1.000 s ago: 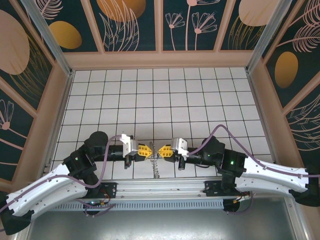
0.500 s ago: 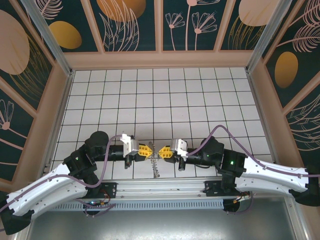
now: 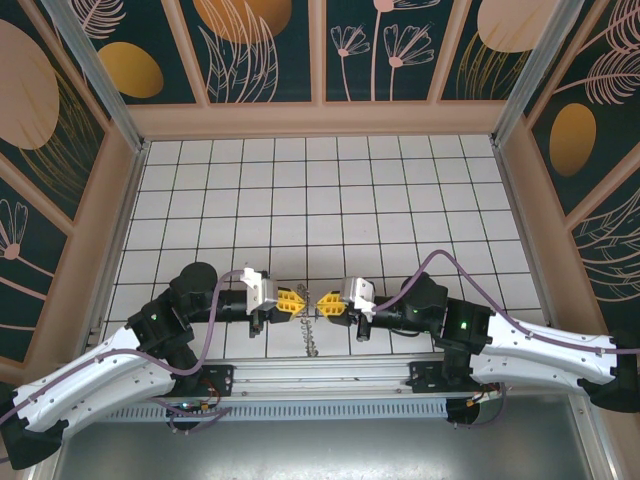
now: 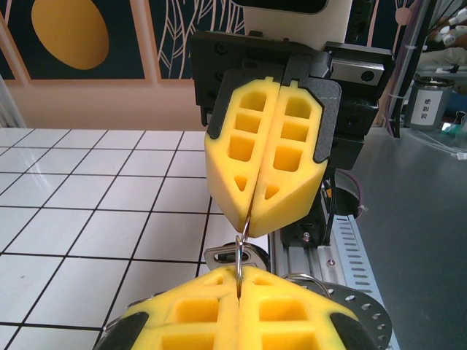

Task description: Put the keys on the keyring

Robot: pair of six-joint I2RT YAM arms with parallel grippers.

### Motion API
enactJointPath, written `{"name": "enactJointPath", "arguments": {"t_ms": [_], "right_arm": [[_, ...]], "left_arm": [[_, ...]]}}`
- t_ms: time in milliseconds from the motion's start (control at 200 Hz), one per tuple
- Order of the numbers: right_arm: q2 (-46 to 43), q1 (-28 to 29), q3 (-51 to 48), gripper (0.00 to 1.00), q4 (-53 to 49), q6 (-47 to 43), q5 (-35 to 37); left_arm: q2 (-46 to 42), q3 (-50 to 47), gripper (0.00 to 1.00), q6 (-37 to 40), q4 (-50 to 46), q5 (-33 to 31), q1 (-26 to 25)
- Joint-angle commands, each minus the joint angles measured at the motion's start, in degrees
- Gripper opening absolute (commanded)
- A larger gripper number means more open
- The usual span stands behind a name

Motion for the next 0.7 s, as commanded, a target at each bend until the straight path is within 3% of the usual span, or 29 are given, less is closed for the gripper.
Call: {"name": "enactJointPath", "arguments": {"t_ms": [0, 696], "right_arm": [[0.2, 0.4, 1.9, 0.00, 0.8, 0.1, 0.8], [0.8, 0.1, 1.9, 0.00, 1.5, 0.0, 1.3]], "left_arm": [[-0.2, 2.3, 0.00, 0.4, 1.5, 0.9, -0.3], [0.4, 2.4, 0.00, 0.4, 1.2, 0.9, -0.2]]}}
